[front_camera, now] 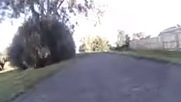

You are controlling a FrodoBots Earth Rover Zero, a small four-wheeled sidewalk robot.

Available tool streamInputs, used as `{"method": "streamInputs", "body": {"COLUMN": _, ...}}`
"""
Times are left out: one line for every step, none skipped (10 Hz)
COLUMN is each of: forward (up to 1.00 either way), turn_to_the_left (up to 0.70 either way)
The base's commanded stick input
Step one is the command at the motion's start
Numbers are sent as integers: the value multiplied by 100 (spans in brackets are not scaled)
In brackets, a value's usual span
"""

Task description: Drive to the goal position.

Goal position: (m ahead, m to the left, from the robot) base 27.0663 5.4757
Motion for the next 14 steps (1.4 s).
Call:
{"method": "streamInputs", "body": {"forward": 100, "turn_to_the_left": 0}}
{"method": "streamInputs", "body": {"forward": 100, "turn_to_the_left": 0}}
{"method": "streamInputs", "body": {"forward": 100, "turn_to_the_left": 0}}
{"method": "streamInputs", "body": {"forward": 100, "turn_to_the_left": 0}}
{"method": "streamInputs", "body": {"forward": 100, "turn_to_the_left": 0}}
{"method": "streamInputs", "body": {"forward": 100, "turn_to_the_left": 0}}
{"method": "streamInputs", "body": {"forward": 100, "turn_to_the_left": -14}}
{"method": "streamInputs", "body": {"forward": 100, "turn_to_the_left": -28}}
{"method": "streamInputs", "body": {"forward": 100, "turn_to_the_left": -40}}
{"method": "streamInputs", "body": {"forward": 100, "turn_to_the_left": -40}}
{"method": "streamInputs", "body": {"forward": 100, "turn_to_the_left": -40}}
{"method": "streamInputs", "body": {"forward": 100, "turn_to_the_left": 0}}
{"method": "streamInputs", "body": {"forward": 100, "turn_to_the_left": 0}}
{"method": "streamInputs", "body": {"forward": 100, "turn_to_the_left": 0}}
